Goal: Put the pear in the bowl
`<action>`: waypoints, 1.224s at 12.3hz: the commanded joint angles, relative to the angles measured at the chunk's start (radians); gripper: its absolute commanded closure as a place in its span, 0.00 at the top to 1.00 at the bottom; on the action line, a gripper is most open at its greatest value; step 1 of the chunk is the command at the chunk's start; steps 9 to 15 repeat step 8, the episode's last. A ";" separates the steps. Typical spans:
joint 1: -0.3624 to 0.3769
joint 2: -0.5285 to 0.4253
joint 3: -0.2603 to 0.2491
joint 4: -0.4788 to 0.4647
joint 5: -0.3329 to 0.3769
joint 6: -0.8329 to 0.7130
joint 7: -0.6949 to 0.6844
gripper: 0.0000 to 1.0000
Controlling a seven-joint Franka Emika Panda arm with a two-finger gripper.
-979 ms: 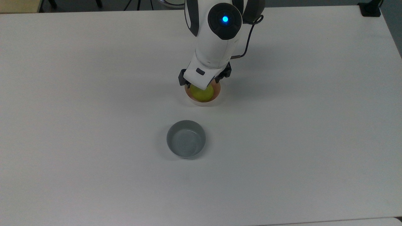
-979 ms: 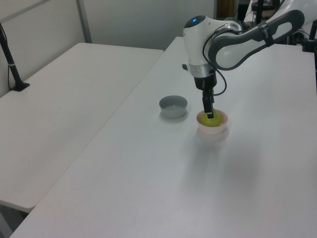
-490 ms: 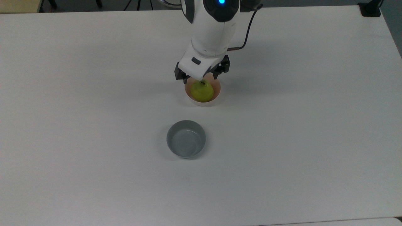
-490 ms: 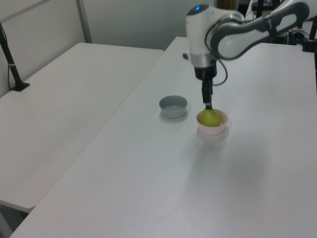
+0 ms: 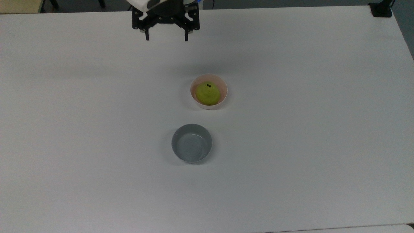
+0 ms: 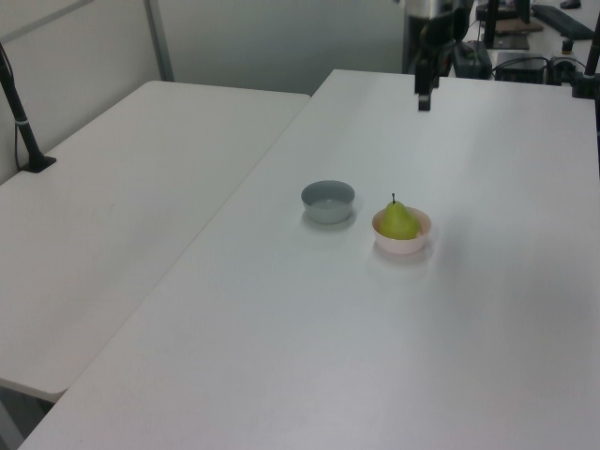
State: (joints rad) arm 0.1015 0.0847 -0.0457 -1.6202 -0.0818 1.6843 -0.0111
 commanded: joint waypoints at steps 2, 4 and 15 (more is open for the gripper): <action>-0.040 -0.094 -0.005 -0.023 0.010 -0.070 0.013 1.00; -0.045 -0.095 -0.005 -0.021 0.010 -0.083 0.011 1.00; -0.045 -0.092 -0.005 -0.009 0.013 -0.083 0.017 1.00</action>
